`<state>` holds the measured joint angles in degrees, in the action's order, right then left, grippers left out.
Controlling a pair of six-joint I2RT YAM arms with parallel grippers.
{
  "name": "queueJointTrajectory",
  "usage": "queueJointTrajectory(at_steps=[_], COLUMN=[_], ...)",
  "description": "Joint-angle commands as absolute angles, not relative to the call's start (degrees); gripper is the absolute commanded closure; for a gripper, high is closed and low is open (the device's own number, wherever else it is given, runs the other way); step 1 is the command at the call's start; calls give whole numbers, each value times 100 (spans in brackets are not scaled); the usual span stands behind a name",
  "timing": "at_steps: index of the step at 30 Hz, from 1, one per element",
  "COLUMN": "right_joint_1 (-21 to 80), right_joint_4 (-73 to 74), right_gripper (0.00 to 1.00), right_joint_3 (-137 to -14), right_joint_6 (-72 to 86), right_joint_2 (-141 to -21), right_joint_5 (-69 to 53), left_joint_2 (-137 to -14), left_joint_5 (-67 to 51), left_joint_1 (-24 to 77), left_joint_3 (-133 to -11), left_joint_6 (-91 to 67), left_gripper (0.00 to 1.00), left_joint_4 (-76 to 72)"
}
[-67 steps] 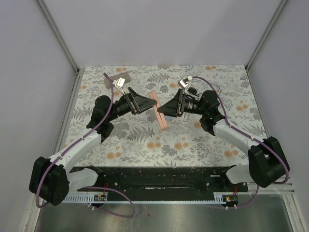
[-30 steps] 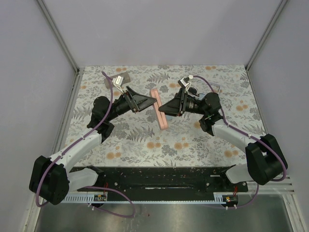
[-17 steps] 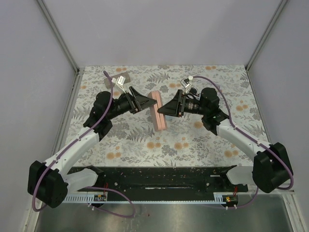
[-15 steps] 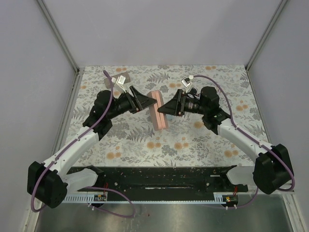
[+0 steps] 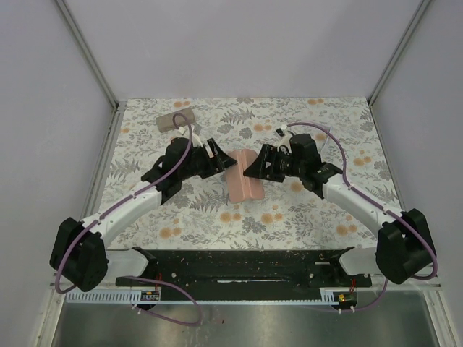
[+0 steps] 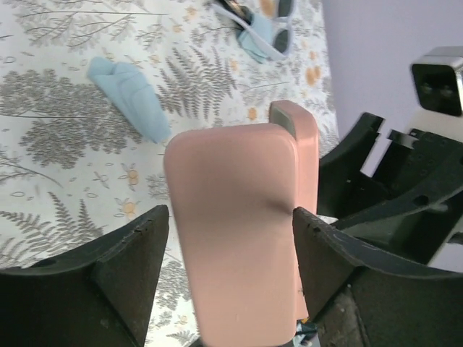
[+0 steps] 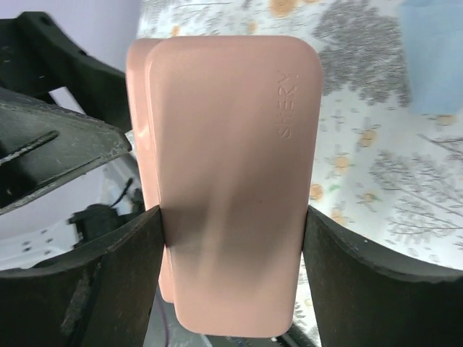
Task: Organize the sunglasses
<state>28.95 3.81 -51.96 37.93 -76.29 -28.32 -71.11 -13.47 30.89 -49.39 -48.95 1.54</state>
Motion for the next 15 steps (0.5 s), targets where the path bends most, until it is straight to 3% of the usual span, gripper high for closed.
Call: queueJointTrajectory(at_steps=[1, 6, 15], right_joint_1=[2865, 2865, 2865], right_joint_4=[720, 782, 1010], right_gripper=[24, 10, 16], right_joint_3=[-5432, -5318, -5124], right_joint_6=[3376, 3322, 3199], right_joint_2=[-7664, -7603, -7480], right_joint_5=[-2162, -2118, -1872], left_joint_2=[-7426, -7778, -7647], left_joint_5=[-861, -914, -888], left_joint_1=[3129, 3146, 3138], left_joint_3=[-5027, -5019, -4790], left_joint_6=[-4650, -4606, -4501], left_gripper=[72, 74, 68], left_joint_4=[176, 97, 87])
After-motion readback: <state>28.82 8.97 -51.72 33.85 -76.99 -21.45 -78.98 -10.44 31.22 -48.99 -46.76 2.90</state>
